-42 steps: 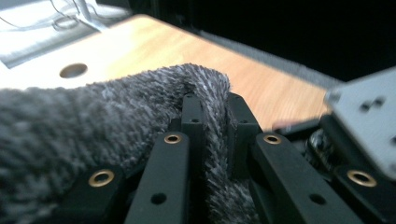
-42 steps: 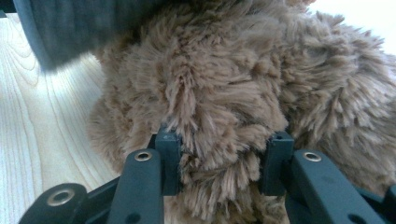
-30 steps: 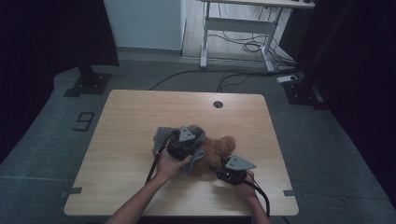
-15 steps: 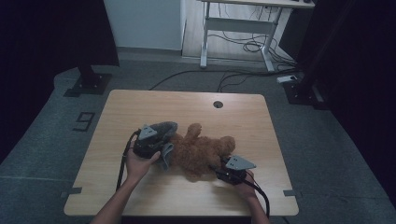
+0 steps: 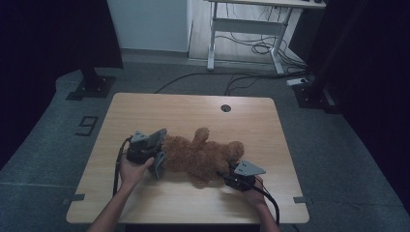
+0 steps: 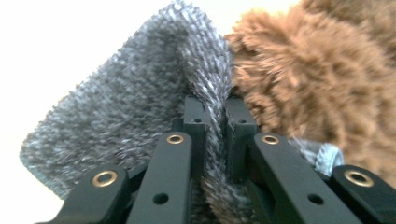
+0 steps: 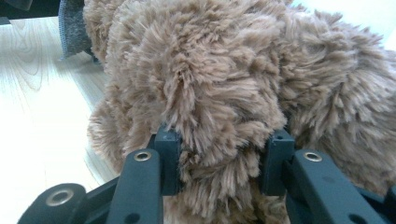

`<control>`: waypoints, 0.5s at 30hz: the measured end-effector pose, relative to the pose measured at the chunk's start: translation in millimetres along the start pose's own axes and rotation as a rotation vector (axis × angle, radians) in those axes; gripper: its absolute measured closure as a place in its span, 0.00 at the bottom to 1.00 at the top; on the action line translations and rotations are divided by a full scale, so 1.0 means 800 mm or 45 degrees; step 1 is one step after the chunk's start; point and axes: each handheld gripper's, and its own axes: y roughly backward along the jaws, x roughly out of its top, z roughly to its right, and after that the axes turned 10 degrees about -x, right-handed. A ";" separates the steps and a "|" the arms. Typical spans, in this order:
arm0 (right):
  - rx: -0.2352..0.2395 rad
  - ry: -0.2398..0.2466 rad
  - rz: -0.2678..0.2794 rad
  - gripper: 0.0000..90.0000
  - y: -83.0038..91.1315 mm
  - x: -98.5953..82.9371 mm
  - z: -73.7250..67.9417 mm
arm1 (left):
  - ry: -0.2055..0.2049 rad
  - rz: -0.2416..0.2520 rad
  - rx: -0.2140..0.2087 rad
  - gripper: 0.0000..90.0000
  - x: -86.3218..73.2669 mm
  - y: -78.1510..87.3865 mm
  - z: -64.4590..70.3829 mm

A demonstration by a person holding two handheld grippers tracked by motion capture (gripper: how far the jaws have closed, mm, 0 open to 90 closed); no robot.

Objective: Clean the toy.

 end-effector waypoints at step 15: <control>0.006 -0.007 0.001 0.66 0.000 0.000 0.001 | -0.362 0.020 -0.233 0.91 0.073 -0.054 0.161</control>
